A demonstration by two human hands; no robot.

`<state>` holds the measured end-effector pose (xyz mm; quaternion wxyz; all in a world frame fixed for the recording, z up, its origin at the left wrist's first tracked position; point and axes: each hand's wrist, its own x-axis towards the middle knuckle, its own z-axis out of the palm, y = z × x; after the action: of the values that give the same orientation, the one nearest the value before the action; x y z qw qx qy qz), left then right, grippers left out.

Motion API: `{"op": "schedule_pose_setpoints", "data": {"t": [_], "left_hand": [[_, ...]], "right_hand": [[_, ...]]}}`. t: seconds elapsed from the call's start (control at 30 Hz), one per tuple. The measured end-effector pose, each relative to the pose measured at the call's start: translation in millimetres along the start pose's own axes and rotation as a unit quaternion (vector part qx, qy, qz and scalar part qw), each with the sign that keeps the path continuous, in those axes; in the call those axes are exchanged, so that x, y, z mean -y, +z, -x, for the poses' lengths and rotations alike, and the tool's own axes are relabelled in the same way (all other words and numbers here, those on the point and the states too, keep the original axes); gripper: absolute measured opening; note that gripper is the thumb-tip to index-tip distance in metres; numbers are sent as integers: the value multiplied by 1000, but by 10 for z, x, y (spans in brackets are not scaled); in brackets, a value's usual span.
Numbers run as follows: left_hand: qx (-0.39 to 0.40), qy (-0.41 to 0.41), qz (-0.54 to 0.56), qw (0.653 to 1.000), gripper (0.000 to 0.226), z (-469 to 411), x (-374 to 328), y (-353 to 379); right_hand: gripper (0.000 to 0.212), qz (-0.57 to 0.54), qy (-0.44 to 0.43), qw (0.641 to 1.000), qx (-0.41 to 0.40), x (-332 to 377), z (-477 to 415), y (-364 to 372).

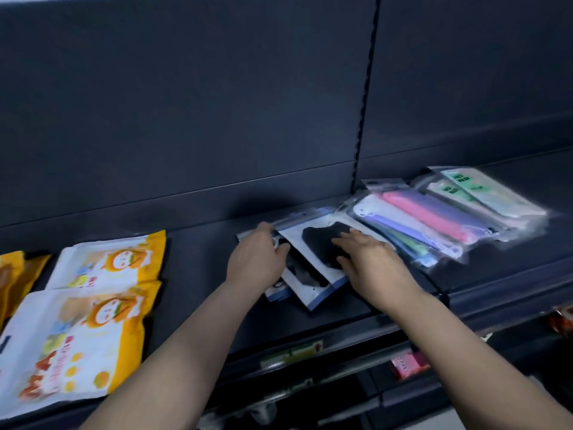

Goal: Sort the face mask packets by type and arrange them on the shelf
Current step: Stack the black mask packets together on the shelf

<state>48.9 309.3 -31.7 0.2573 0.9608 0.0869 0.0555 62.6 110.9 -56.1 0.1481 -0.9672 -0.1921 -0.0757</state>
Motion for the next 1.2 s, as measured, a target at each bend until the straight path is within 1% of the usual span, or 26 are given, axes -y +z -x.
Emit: {"op": "schedule_pose_setpoints", "data": {"t": [0.2,0.37,0.5,0.57,0.63,0.67,0.73,0.77,0.8,0.83,0.87,0.93,1.0,1.07,1.13,1.2], "left_hand": [[-12,-81,-13,997,45,-48,-202,199],[15,-125,-50,991,52,-43,-82,184],[-18,-176,-63,982,49,-77,0,88],[-24,-189,-67,979,52,-99,-30,64],[-29,-195,-59,979,56,-101,-79,78],[-34,-200,-50,978,58,-96,-99,94],[-40,-215,-17,976,60,-76,-140,122],[-38,-227,10,973,59,-61,-169,127],[-36,-238,43,970,53,-56,-183,140],[-36,-244,74,966,42,-55,-185,159],[-35,-245,100,964,31,-47,-191,172],[-44,-227,135,963,22,-21,-185,186],[-68,-216,180,957,21,-21,-139,179],[-112,-221,255,935,15,-82,-23,132],[-184,-234,323,898,11,-150,144,39],[-278,-243,319,873,5,-189,320,-117]], "right_hand": [[46,-23,-50,996,77,-192,-46,58],[53,5,-81,991,103,-154,-70,61],[51,-25,-120,984,130,-52,-131,54],[44,-81,-122,982,117,-52,-131,41],[40,-143,-91,983,68,-122,-131,22],[39,-144,-77,985,47,-171,-134,32],[41,-113,-68,990,49,-248,-129,73],[41,-104,-73,990,67,-261,-116,98],[41,-101,-81,988,85,-257,-100,119],[41,-100,-87,987,95,-251,-85,129],[42,-101,-93,986,97,-248,-76,130],[42,-114,-95,985,88,-255,-76,108],[44,-144,-81,984,65,-272,-93,70],[47,-161,-65,984,38,-280,-125,32],[49,-165,-58,984,21,-260,-169,0],[49,-162,-54,985,11,-229,-217,-17]]}}
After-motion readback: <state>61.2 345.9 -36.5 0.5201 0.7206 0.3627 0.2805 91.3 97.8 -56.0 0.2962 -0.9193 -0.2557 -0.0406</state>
